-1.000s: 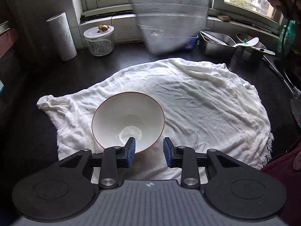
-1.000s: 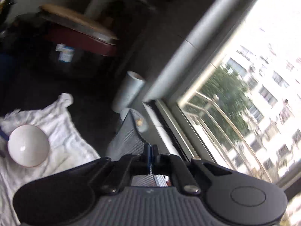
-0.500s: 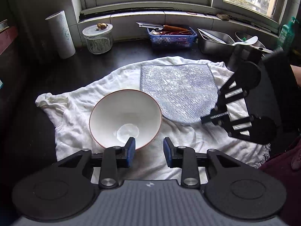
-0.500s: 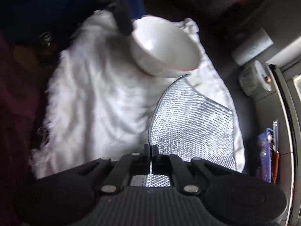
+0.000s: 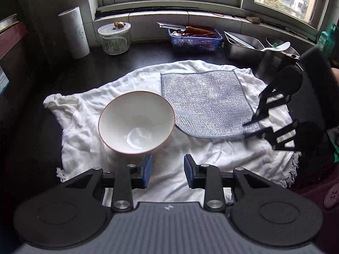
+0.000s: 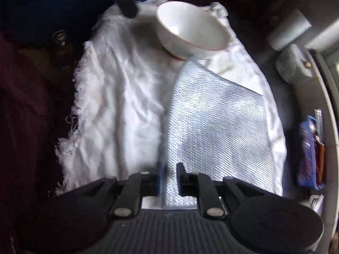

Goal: Clean bowl

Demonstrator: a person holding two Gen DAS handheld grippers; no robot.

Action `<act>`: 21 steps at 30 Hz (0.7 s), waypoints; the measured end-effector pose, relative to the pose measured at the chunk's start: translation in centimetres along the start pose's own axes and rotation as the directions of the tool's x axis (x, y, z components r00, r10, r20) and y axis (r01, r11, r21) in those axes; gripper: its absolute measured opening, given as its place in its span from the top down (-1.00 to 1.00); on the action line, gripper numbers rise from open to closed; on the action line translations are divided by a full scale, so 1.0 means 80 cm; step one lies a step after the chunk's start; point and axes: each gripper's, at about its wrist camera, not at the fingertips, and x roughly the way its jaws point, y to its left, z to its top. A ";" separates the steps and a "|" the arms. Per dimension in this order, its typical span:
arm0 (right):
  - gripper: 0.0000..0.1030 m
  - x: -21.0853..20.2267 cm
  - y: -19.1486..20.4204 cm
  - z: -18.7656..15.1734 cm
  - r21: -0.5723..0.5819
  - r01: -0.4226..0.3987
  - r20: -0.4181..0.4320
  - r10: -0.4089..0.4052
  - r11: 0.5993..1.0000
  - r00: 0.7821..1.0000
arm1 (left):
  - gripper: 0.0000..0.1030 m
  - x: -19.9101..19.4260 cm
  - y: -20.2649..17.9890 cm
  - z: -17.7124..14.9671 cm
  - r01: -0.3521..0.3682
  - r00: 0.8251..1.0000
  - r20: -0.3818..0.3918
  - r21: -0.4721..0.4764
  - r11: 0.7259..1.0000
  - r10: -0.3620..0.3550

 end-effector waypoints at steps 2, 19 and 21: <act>0.12 -0.009 -0.011 0.006 0.102 -0.024 0.064 0.017 0.995 0.998 | 0.40 -0.002 0.002 0.000 0.001 1.000 0.001 -0.010 1.000 -0.001; -0.25 0.034 -0.025 0.065 0.467 0.047 0.142 -0.127 0.883 0.982 | 0.09 -0.025 0.046 -0.004 0.074 0.996 0.062 -0.134 0.988 -0.067; -0.60 0.010 -0.038 0.054 0.600 -0.015 0.164 -0.105 0.800 0.981 | -0.06 -0.026 0.052 -0.001 0.072 0.995 0.077 -0.168 0.983 -0.060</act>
